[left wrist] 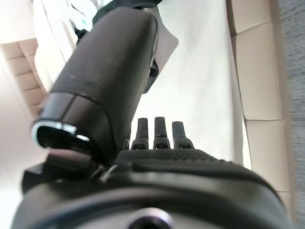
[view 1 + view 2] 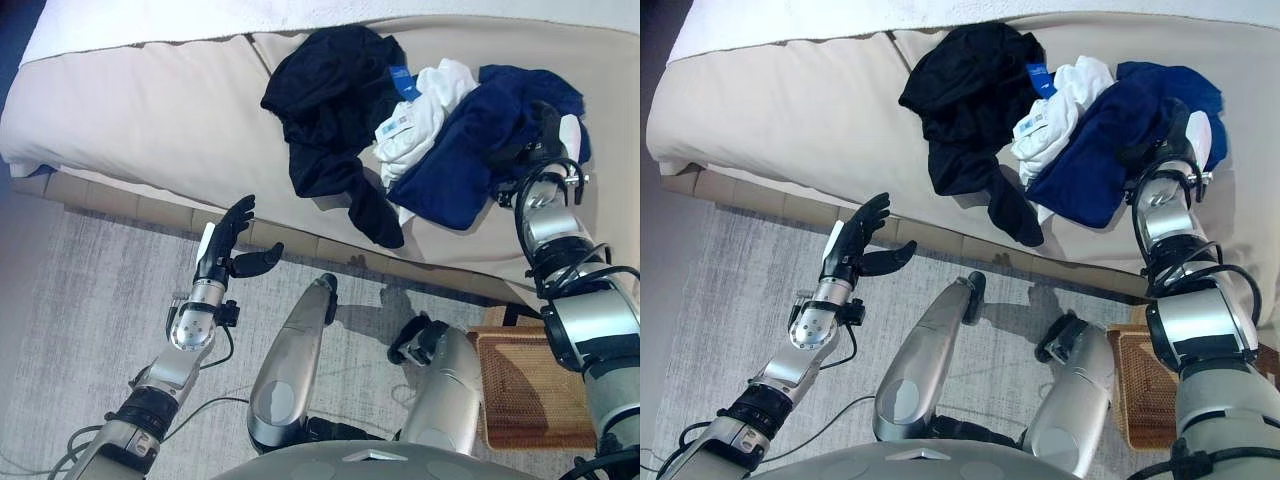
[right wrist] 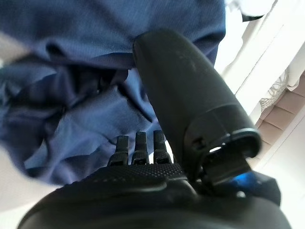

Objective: Pick up the clothes from the bed and place them into the basket

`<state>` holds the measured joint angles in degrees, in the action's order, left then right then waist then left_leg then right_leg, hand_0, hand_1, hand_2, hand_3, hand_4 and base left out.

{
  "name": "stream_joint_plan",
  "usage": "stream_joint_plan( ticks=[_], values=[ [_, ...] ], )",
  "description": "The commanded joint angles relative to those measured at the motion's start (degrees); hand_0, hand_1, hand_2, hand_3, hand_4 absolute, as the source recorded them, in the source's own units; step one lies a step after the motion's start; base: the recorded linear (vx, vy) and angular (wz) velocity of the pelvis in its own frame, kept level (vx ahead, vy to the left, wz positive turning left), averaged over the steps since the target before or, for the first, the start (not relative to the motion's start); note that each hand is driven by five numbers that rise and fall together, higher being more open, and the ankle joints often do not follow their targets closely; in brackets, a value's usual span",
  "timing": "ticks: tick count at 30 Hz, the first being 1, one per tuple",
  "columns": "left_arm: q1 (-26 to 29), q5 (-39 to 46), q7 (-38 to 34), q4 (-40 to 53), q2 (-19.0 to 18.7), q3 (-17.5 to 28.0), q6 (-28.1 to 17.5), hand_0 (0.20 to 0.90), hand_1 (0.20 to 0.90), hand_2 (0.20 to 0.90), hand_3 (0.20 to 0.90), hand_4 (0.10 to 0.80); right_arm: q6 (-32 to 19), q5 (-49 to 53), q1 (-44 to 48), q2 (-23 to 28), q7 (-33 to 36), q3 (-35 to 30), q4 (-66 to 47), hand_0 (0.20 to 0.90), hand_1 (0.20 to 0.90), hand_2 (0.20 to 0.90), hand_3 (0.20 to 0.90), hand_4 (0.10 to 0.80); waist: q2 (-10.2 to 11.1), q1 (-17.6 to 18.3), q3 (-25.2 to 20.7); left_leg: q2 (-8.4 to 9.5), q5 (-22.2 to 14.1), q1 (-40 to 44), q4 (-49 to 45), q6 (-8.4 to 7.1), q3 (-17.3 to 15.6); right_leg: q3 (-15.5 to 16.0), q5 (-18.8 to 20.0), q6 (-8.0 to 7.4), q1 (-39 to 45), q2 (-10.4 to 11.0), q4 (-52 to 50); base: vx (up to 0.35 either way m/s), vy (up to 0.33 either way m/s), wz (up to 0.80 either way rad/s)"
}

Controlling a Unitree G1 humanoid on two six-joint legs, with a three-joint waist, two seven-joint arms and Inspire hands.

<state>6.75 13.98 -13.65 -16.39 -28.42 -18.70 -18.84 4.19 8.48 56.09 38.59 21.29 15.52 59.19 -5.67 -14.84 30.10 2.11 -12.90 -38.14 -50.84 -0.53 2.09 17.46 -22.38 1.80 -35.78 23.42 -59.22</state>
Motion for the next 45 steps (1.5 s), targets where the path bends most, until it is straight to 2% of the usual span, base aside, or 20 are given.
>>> stream_joint_plan(
  ticks=[1,10,11,12,13,14,15,20,28,29,35,37,38,42,45],
  values=[
    [-1.5,2.7,-1.8,8.3,-3.8,1.2,-4.7,0.900,0.900,0.900,0.900,0.800,0.3,-1.3,7.6,5.7,-0.7,4.4,0.8,0.900,0.900,0.900,0.900,0.800,-1.3,-1.0,-1.9,1.31,-5.7,-1.6,-4.1,3.34,-2.9,-0.3,-1.8,1.62,-0.4,-3.3,-4.0,-0.005,0.005,0.06],
    [-2.0,3.0,-1.7,10.7,-4.7,2.1,-5.1,0.900,0.900,0.900,0.900,0.800,2.9,-1.1,10.6,6.9,-6.6,8.1,2.9,0.900,0.900,0.900,0.900,0.800,-1.9,-1.3,-0.3,1.65,-7.3,-7.2,-11.3,4.19,-2.2,-1.6,-2.6,1.42,-6.4,-3.4,-9.1,-0.024,-0.004,0.05],
    [-2.0,3.0,-1.6,10.7,-4.8,2.2,-5.3,0.900,0.900,0.900,0.900,0.800,2.8,-0.9,10.6,6.9,-6.7,8.2,2.9,0.724,0.724,0.724,0.694,0.594,-1.8,-1.4,-0.3,1.62,-7.5,-7.3,-11.6,4.19,-2.2,-1.7,-2.7,1.40,-6.5,-3.5,-9.3,0.000,0.000,0.00],
    [-2.0,2.9,-1.6,10.7,-4.8,2.2,-5.3,0.900,0.900,0.900,0.900,0.800,2.6,-0.7,10.7,7.0,-6.9,8.2,3.1,0.724,0.724,0.724,0.694,0.594,-1.8,-1.4,-0.3,1.59,-7.6,-7.3,-11.7,4.21,-2.1,-1.6,-2.7,1.41,-6.5,-3.5,-9.4,0.000,0.000,0.00],
    [-2.0,2.9,-1.3,11.0,-4.9,2.3,-5.2,0.900,0.900,0.900,0.900,0.800,2.5,-0.1,10.7,7.0,-7.1,8.3,3.2,0.519,0.519,0.519,0.455,0.355,-1.8,-1.3,-0.3,1.53,-7.7,-7.2,-12.0,4.23,-2.1,-1.6,-2.7,1.33,-6.4,-3.4,-9.5,0.000,0.000,0.00],
    [-2.0,3.1,-1.0,11.1,-5.1,2.5,-5.1,0.900,0.900,0.900,0.900,0.800,2.5,0.1,10.6,7.3,-7.3,8.1,3.3,0.434,0.434,0.434,0.356,0.256,-1.7,-1.3,-0.3,1.46,-7.9,-6.7,-12.0,4.22,-2.1,-1.4,-2.7,1.36,-5.8,-3.4,-9.3,0.000,0.000,0.00],
    [-2.0,3.2,-0.9,11.2,-5.2,2.6,-5.0,0.900,0.900,0.900,0.900,0.800,2.4,0.4,10.4,7.4,-7.4,7.9,3.4,0.300,0.300,0.300,0.200,0.100,-1.6,-1.3,-0.4,1.39,-8.0,-6.2,-11.9,4.22,-2.1,-1.3,-2.7,1.36,-5.3,-3.4,-9.1,0.000,0.000,0.00],
    [-2.5,2.5,-0.1,11.5,-5.3,2.6,-4.7,0.900,0.900,0.900,0.900,0.800,2.4,-0.3,9.3,7.5,-7.4,7.1,3.9,0.300,0.300,0.300,0.200,0.100,-1.0,-1.4,-0.9,0.87,-7.9,-2.5,-9.7,3.73,-2.2,-0.2,-2.0,1.06,-1.2,-3.5,-6.5,0.037,-0.010,-0.01],
    [-3.1,2.0,0.6,11.6,-5.5,2.4,-4.0,0.900,0.900,0.900,0.900,0.800,1.6,-1.4,5.9,8.2,-6.4,5.3,4.1,0.300,0.300,0.300,0.200,0.100,1.1,-1.2,-4.4,-2.26,-4.6,9.4,3.1,2.00,-3.0,2.3,1.8,-0.01,11.9,-4.1,5.4,0.068,0.000,-0.05],
    [-3.2,1.8,0.7,11.3,-5.5,2.4,-3.0,0.900,0.900,0.900,0.900,0.800,1.7,-1.4,5.6,8.6,-6.8,5.1,3.7,0.300,0.300,0.300,0.200,0.100,1.6,-1.0,-5.6,-2.94,-3.5,12.0,6.1,1.36,-3.1,2.6,2.7,-0.02,15.0,-4.8,8.8,0.076,0.024,-0.15],
    [-2.9,0.3,0.8,9.0,-5.4,1.3,2.5,0.900,0.900,0.900,0.900,0.800,1.8,-1.2,3.9,10.3,-7.1,4.5,0.2,0.300,0.300,0.300,0.200,0.100,3.4,0.8,-9.9,-4.97,0.1,20.7,14.8,-0.25,-4.3,3.4,5.7,-0.32,24.9,-7.5,21.1,0.048,0.020,-0.21],
    [-2.3,0.0,0.1,7.9,-5.3,0.8,3.5,0.900,0.900,0.900,0.900,0.800,1.9,-1.2,3.8,11.1,-8.0,4.4,-1.0,0.300,0.300,0.300,0.200,0.100,4.1,1.7,-11.7,-5.39,0.8,23.5,17.5,-0.57,-5.1,3.2,6.7,-0.67,27.6,-8.5,24.9,0.022,0.029,-0.29],
    [-1.9,-0.1,-0.1,7.7,-5.2,0.6,4.3,0.900,0.900,0.900,0.900,0.800,1.9,-0.7,3.7,11.6,-8.0,4.3,-1.6,0.300,0.300,0.300,0.200,0.100,4.5,2.3,-12.7,-5.65,2.5,24.8,19.7,-0.36,-6.0,3.7,8.6,-0.49,29.0,-8.9,28.0,0.001,0.027,-0.30],
    [-0.7,0.1,-0.8,6.9,-4.6,0.3,6.5,0.900,0.900,0.900,0.900,0.800,0.8,1.2,2.4,13.9,-8.3,2.9,-3.1,0.300,0.300,0.300,0.200,0.100,5.7,4.3,-16.3,-6.33,3.4,30.8,26.5,-1.09,-8.2,2.3,11.0,-1.86,34.5,-11.3,37.5,0.046,0.012,-0.17],
    [-0.1,0.7,-2.1,6.4,-3.9,0.1,6.7,0.900,0.900,0.900,0.900,0.800,0.5,3.4,1.2,16.4,-8.3,1.1,-4.1,0.300,0.300,0.300,0.200,0.100,6.2,5.9,-18.5,-6.53,3.7,33.9,30.3,-1.35,-9.5,1.4,12.7,-2.63,36.8,-12.4,41.8,0.014,0.030,-0.20]
  ],
)
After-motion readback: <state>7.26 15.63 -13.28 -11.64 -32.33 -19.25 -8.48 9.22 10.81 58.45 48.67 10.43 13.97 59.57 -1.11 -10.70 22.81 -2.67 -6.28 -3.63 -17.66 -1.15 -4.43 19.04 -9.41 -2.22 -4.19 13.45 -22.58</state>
